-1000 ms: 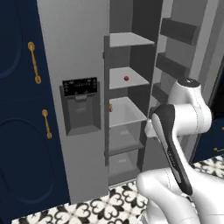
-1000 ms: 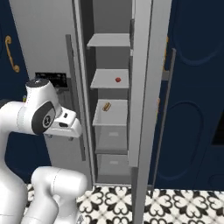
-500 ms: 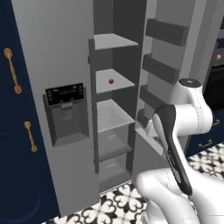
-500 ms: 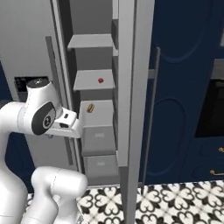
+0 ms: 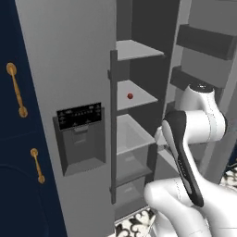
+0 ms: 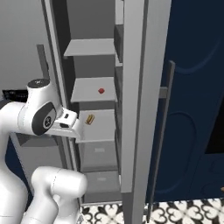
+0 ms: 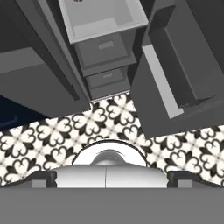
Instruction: Take the strawberry from the fridge and place it on top of the pancake, located on the dining counter.
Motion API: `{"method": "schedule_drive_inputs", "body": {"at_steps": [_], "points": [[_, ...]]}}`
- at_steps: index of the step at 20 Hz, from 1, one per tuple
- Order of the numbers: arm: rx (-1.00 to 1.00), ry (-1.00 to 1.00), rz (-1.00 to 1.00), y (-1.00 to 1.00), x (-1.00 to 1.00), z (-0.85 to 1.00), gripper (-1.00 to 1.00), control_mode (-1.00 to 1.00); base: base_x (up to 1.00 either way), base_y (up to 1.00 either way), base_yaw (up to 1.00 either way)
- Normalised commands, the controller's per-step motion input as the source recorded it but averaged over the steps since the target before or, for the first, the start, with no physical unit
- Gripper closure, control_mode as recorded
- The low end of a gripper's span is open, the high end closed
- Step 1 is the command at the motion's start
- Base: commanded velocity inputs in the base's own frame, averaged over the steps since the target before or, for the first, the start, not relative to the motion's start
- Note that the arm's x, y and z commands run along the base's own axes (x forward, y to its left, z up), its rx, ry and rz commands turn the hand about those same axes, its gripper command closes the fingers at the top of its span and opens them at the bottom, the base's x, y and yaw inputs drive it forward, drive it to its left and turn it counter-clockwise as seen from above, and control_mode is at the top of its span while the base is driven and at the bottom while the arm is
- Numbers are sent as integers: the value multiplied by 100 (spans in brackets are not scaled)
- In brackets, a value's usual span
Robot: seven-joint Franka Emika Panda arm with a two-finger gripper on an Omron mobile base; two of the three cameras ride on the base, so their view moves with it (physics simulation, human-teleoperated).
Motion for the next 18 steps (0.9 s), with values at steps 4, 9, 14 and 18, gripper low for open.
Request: {"method": "schedule_drive_inputs", "body": {"at_steps": [4,9,14,18], "points": [[0,0,0,0,0,0,-100,100,63,-6,12],[0,0,0,0,0,0,-100,100,35,-19,20],[0,0,0,0,0,0,-100,100,30,-29,15],[0,0,0,0,0,0,-100,100,21,-22,14]]}}
